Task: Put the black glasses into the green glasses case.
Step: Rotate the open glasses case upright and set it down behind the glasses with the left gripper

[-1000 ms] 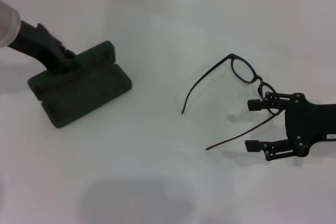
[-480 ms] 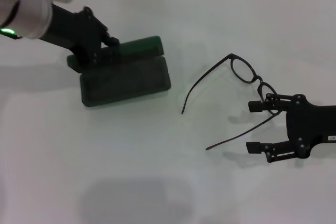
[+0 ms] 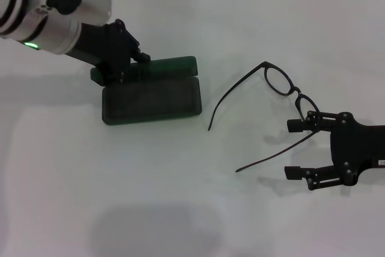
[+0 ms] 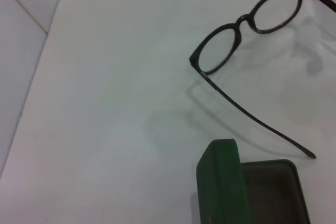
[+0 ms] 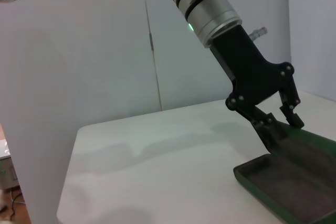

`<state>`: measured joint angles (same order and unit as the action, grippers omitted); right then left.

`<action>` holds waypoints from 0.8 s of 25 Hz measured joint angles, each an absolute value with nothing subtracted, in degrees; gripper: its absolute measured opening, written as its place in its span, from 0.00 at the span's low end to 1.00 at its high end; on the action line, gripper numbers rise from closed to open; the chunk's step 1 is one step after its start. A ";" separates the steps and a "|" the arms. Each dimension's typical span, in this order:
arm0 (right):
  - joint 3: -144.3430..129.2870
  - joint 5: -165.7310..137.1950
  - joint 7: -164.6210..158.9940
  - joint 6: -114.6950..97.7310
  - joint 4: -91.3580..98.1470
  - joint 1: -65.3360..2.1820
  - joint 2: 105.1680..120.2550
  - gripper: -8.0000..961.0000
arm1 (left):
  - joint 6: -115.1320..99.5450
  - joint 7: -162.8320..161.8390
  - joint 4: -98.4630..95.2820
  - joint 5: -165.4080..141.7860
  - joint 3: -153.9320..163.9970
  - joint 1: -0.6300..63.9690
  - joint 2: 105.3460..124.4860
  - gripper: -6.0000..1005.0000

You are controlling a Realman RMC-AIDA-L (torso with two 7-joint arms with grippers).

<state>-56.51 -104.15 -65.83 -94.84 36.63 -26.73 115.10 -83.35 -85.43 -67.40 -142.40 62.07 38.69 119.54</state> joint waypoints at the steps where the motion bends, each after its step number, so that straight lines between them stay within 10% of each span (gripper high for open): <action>1: -56.51 -104.15 -65.83 -94.85 36.62 -26.72 115.10 0.91 | -83.04 -85.41 -67.25 -142.40 62.29 38.66 119.55 0.22; 20: -57.12 -104.43 -66.07 -94.92 36.57 -26.48 115.13 0.91 | -80.56 -86.57 -67.42 -141.26 66.19 36.62 119.82 0.24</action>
